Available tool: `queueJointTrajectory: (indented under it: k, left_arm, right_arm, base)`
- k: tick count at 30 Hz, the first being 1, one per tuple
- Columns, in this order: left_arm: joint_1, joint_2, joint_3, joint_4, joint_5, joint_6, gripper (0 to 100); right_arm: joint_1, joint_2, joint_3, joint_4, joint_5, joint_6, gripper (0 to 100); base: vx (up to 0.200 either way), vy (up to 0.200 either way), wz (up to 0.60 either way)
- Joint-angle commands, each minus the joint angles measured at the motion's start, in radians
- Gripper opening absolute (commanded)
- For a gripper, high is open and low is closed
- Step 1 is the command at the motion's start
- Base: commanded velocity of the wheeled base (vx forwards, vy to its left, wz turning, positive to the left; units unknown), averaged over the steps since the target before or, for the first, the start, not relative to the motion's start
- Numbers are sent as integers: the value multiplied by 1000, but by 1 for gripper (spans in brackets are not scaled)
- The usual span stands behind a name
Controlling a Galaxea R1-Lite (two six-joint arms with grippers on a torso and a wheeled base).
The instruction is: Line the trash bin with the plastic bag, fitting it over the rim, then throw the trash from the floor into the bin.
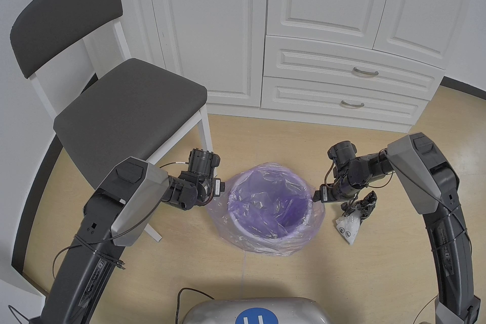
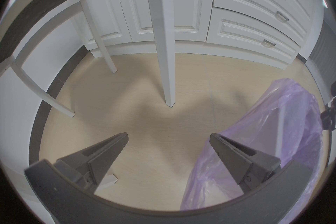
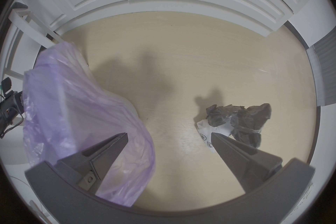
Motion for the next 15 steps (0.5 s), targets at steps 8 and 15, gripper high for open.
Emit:
queueJointTrajectory:
  k: [8, 15]
  left_arm:
    - [-32, -274, 411, -77, -5, -11, 100]
    - [-86, -271, 570, -240, -12, 0, 100]
  right_arm:
    - [-31, -286, 341, -11, 11, -233, 100]
    - [-1, -248, 398, -21, 15, -280, 100]
  base:
    - [0, 0, 0]
    - [0, 0, 0]
